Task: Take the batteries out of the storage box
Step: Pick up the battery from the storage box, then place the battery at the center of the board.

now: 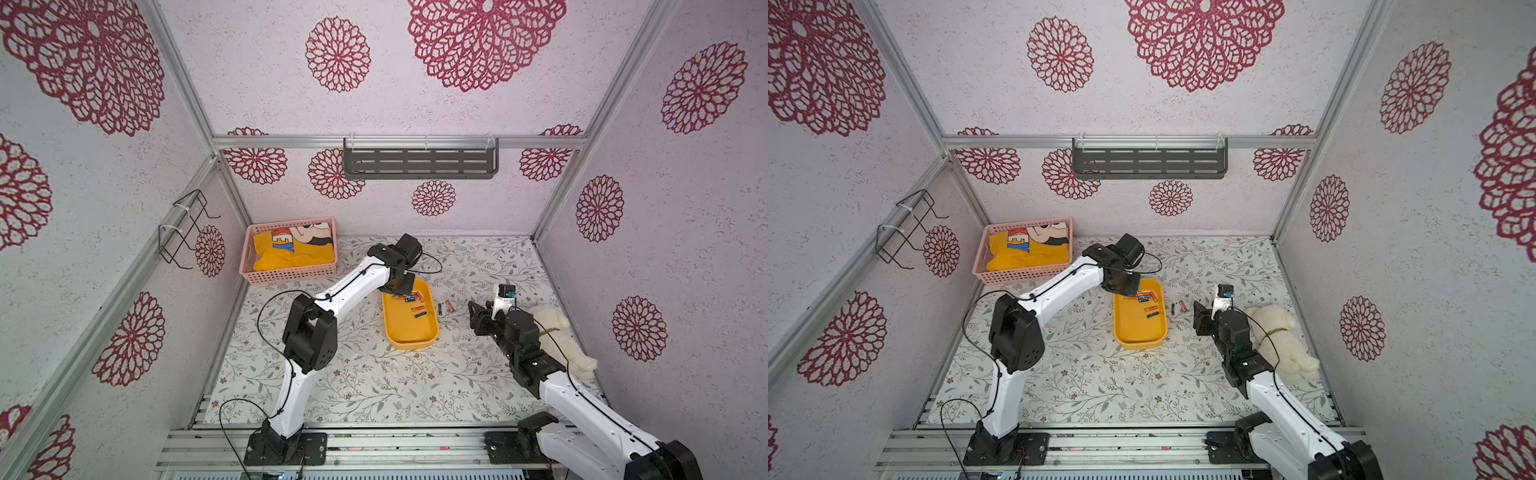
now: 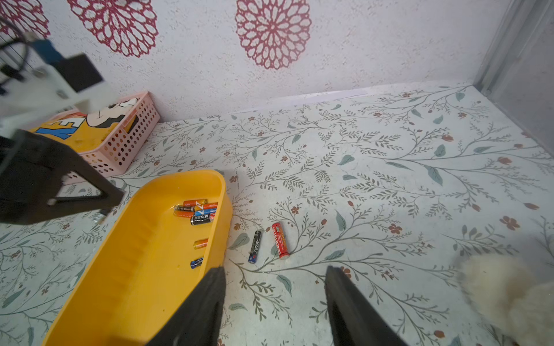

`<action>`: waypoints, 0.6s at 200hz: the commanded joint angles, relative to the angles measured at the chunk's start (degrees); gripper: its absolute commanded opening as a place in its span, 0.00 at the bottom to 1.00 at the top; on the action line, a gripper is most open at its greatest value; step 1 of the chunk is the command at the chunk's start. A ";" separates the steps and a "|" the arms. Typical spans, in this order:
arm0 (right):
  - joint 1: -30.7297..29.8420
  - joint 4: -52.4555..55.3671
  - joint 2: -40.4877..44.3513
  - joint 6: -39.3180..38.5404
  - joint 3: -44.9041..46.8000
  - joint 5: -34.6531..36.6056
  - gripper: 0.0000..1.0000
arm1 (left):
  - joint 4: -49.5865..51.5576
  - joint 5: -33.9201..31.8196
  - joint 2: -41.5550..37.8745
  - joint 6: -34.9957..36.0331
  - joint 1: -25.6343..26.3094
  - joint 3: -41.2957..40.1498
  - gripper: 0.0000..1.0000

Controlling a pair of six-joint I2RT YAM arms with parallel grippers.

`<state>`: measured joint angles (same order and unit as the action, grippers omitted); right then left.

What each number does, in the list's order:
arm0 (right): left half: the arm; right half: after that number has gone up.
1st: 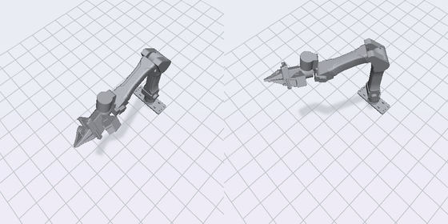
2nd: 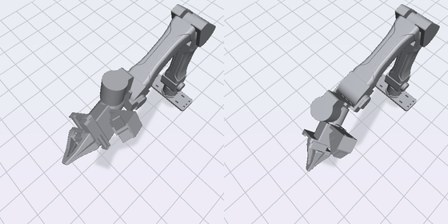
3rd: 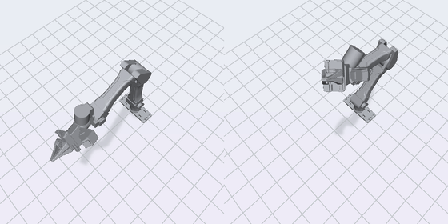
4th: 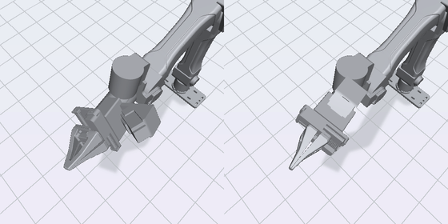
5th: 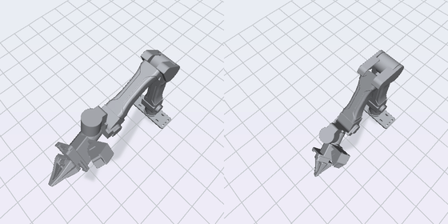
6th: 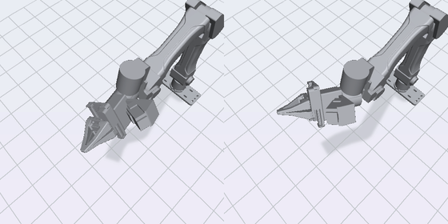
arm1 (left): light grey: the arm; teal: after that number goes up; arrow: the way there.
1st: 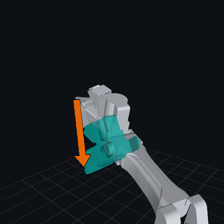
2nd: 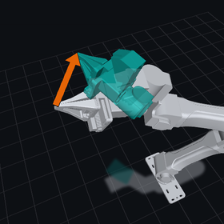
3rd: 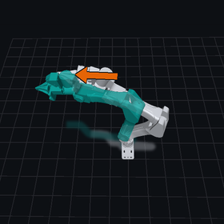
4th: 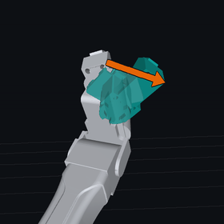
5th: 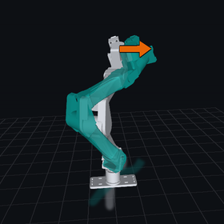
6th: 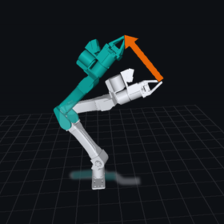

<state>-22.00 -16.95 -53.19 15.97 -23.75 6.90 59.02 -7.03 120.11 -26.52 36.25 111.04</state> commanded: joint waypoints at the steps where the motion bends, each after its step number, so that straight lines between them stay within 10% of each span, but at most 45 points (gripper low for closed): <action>1: -2.50 -2.81 -1.39 -4.00 -1.67 -1.59 0.59 | -3.96 -0.43 -5.34 -5.48 -4.59 -9.46 0.00; 41: -12.63 -4.93 -7.76 -11.12 -4.39 -0.96 0.62 | -14.24 1.70 -8.80 -9.26 -8.72 -22.82 0.00; 120: -15.53 -6.54 -12.55 -9.37 -6.68 1.53 0.63 | -16.31 2.81 3.13 -8.90 -9.48 -19.78 0.00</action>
<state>-37.23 -21.65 -66.83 7.40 -28.51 6.20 44.51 -4.84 121.73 -35.42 26.85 89.01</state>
